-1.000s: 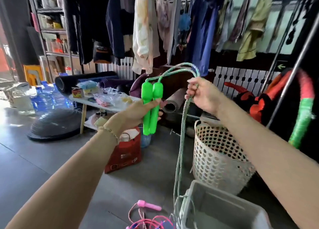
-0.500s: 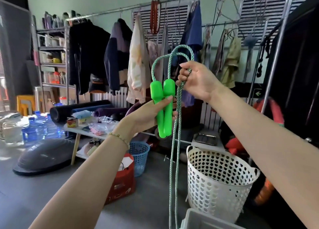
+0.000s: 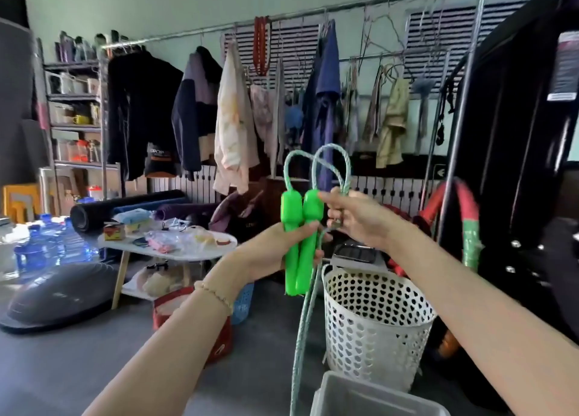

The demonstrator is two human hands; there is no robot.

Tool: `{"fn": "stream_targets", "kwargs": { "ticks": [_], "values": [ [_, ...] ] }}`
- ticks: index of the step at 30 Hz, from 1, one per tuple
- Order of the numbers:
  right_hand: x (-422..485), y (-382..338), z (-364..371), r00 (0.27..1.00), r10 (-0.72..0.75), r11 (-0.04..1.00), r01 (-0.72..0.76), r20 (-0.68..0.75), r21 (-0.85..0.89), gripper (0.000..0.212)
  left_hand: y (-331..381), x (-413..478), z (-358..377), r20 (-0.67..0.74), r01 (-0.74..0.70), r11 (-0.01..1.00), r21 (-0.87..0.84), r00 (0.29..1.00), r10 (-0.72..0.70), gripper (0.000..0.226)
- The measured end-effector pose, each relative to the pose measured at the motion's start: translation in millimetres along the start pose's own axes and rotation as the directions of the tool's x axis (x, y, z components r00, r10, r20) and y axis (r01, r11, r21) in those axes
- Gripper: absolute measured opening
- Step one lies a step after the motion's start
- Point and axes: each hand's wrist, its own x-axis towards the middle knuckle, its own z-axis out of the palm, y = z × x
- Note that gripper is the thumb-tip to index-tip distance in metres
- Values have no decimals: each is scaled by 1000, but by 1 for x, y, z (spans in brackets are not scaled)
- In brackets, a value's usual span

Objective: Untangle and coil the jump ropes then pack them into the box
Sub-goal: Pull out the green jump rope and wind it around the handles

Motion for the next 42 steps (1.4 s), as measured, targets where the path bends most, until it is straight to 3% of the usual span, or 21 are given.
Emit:
{"fn": "stream_targets", "kwargs": {
  "ticks": [2,4,5,8,9,12,14,16,20,25,28,31,33,35,37,42],
  "values": [
    [-15,47,-7,993,118,993,-118,25,7,18,-46,-3,1,-17,128,991,-32,992,-129,20],
    [-31,92,-11,970,240,971,-240,34,-9,26,-85,-5,1,-55,224,970,-93,972,-229,14],
    [-39,112,-13,956,291,956,-290,39,-31,38,-102,-7,2,-62,268,955,-126,959,-277,12],
    [-58,162,-23,901,434,895,-431,0,-118,99,-142,-10,1,-26,380,915,-133,922,-386,11],
    [-63,171,-26,889,456,876,-456,-42,-154,107,-153,-12,2,-3,412,904,-112,910,-415,11],
    [-69,190,-32,957,237,930,-273,-167,-246,86,-180,-12,6,76,480,867,-131,877,-474,9],
    [-71,199,-34,992,77,944,-106,-101,-314,71,-191,-9,8,129,501,847,-179,865,-485,9],
    [-72,210,-34,999,10,919,-22,-32,-393,58,-198,-3,11,174,505,844,-179,861,-478,12],
    [-71,227,-42,991,-102,924,63,-84,-376,52,-211,8,16,236,528,828,-185,842,-484,15],
    [-66,243,-53,993,-74,916,33,-88,-400,49,-231,19,12,329,573,795,-201,804,-496,8],
    [-64,251,-59,978,-112,931,43,-173,-361,43,-240,24,14,262,511,839,-189,849,-458,10],
    [-60,255,-72,950,-123,968,52,-287,-245,37,-250,22,17,185,452,890,-62,881,-435,12],
    [-57,258,-81,941,-117,969,38,-317,-245,36,-254,21,20,96,424,906,-2,901,-422,32],
    [-55,263,-84,941,-110,970,32,-320,-241,34,-261,21,19,-3,406,911,-68,913,-408,57],
    [-53,267,-81,948,-113,967,35,-298,-253,34,-265,23,17,-20,384,921,-72,922,-386,66],
    [-48,275,-70,970,-109,962,48,-219,-269,41,-262,23,9,57,372,925,75,925,-376,21]
  ]
}}
